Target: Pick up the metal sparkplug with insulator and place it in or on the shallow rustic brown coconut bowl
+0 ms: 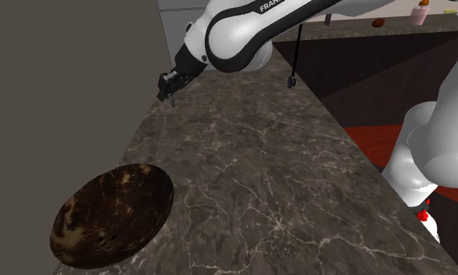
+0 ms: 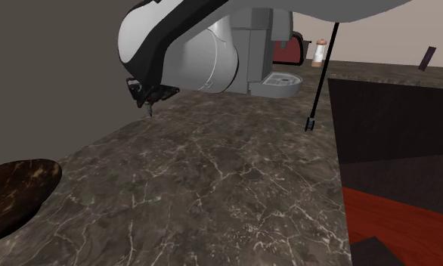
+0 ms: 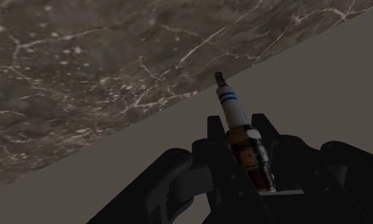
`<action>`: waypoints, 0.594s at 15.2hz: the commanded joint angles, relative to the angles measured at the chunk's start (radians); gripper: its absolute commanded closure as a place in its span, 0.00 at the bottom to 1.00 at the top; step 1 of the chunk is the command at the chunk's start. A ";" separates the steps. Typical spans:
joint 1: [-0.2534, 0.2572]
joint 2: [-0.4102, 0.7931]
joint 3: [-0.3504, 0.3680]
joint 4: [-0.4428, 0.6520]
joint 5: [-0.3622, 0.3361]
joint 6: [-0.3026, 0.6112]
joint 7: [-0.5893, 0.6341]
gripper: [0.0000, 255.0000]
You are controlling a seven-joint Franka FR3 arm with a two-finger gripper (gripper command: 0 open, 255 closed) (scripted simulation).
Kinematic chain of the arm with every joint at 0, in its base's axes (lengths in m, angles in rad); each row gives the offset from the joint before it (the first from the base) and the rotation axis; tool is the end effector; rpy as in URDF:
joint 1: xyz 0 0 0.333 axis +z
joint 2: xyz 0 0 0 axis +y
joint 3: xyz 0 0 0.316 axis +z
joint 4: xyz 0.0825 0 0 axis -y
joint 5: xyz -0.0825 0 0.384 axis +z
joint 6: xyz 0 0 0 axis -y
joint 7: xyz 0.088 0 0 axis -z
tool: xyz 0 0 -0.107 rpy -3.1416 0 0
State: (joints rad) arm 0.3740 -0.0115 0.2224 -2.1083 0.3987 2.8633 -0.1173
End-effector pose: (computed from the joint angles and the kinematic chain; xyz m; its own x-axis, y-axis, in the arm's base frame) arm 0.4982 0.3128 0.5086 0.7265 0.1775 0.6638 0.4448 -0.8578 -0.2574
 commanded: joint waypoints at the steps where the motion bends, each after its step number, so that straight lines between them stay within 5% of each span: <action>1: -0.003 -0.008 -0.003 0.019 -0.018 -0.027 0.017 1.00; 9: -0.013 -0.040 -0.007 0.088 -0.071 -0.127 0.074 1.00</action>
State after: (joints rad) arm 0.3620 -0.0454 0.2151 -2.0264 0.3336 2.7484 -0.0511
